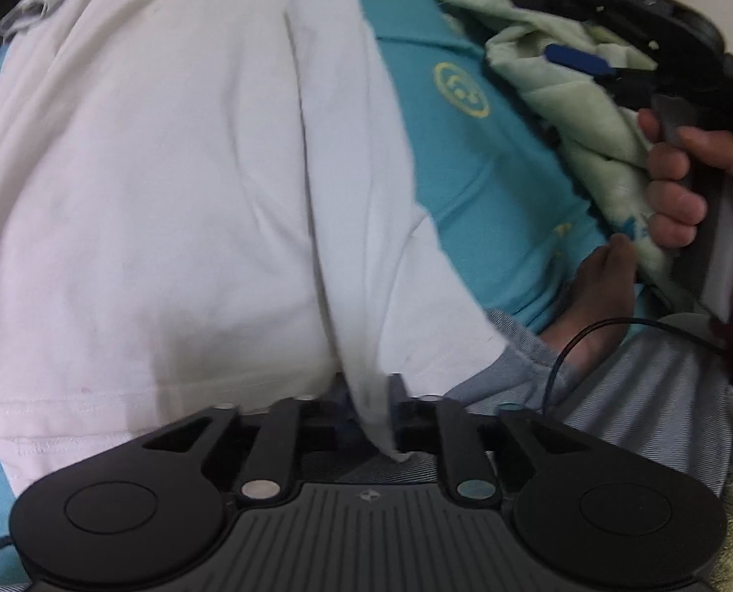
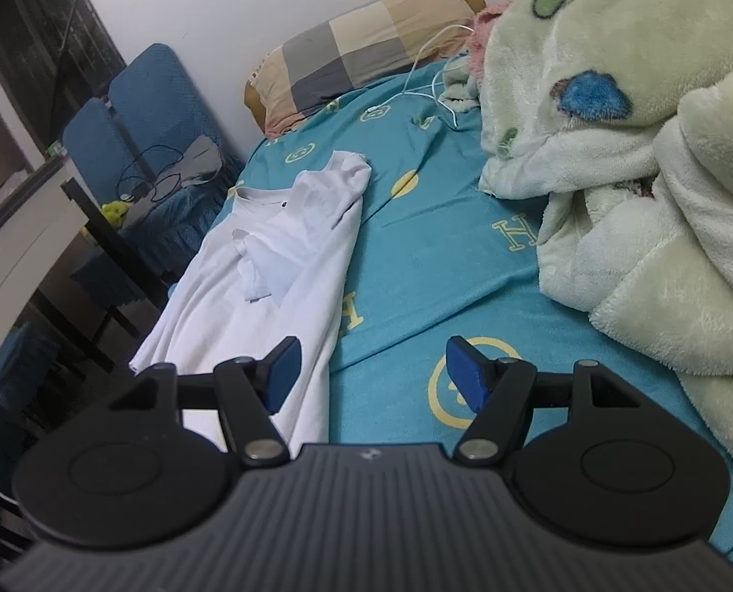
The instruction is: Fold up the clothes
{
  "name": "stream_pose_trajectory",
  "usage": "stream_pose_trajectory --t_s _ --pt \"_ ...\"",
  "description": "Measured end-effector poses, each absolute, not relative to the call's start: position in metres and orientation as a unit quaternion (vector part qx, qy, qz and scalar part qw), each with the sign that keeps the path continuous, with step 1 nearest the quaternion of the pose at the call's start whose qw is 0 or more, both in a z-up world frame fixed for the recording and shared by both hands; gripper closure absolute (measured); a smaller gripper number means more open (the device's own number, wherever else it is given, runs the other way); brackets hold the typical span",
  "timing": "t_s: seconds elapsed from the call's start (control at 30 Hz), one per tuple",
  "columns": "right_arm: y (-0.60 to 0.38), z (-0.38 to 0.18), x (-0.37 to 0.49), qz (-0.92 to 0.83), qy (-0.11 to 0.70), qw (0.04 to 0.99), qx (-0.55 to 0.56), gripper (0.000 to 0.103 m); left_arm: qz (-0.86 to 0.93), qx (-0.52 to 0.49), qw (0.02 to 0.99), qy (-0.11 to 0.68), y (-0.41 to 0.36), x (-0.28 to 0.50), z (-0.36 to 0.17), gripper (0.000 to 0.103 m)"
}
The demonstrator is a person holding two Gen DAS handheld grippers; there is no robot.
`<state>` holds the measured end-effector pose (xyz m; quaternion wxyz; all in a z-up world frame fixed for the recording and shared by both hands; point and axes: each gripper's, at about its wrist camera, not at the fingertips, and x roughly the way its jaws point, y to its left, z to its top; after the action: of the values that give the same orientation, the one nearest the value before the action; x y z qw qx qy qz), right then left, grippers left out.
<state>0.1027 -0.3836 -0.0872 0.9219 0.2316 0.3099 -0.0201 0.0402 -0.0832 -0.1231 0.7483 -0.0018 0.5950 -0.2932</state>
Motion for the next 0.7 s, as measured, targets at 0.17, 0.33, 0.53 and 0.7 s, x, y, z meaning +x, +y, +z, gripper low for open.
stream_pose_trajectory --t_s 0.17,0.33,0.53,0.7 --pt "-0.373 -0.078 0.101 0.006 0.292 0.933 0.212 0.035 -0.281 0.016 0.812 0.511 -0.084 0.061 -0.088 0.042" --pt "-0.358 -0.066 0.105 0.049 0.264 0.942 0.202 0.036 -0.256 -0.034 0.859 0.442 -0.085 0.120 -0.076 0.038" --pt "-0.326 -0.059 0.166 0.098 0.288 0.940 0.153 0.039 -0.282 -0.058 0.860 0.422 -0.076 0.140 -0.107 0.037" --pt "-0.287 -0.086 0.262 0.118 0.318 0.937 0.079 0.043 -0.279 -0.055 0.856 0.431 -0.069 0.155 -0.134 0.037"
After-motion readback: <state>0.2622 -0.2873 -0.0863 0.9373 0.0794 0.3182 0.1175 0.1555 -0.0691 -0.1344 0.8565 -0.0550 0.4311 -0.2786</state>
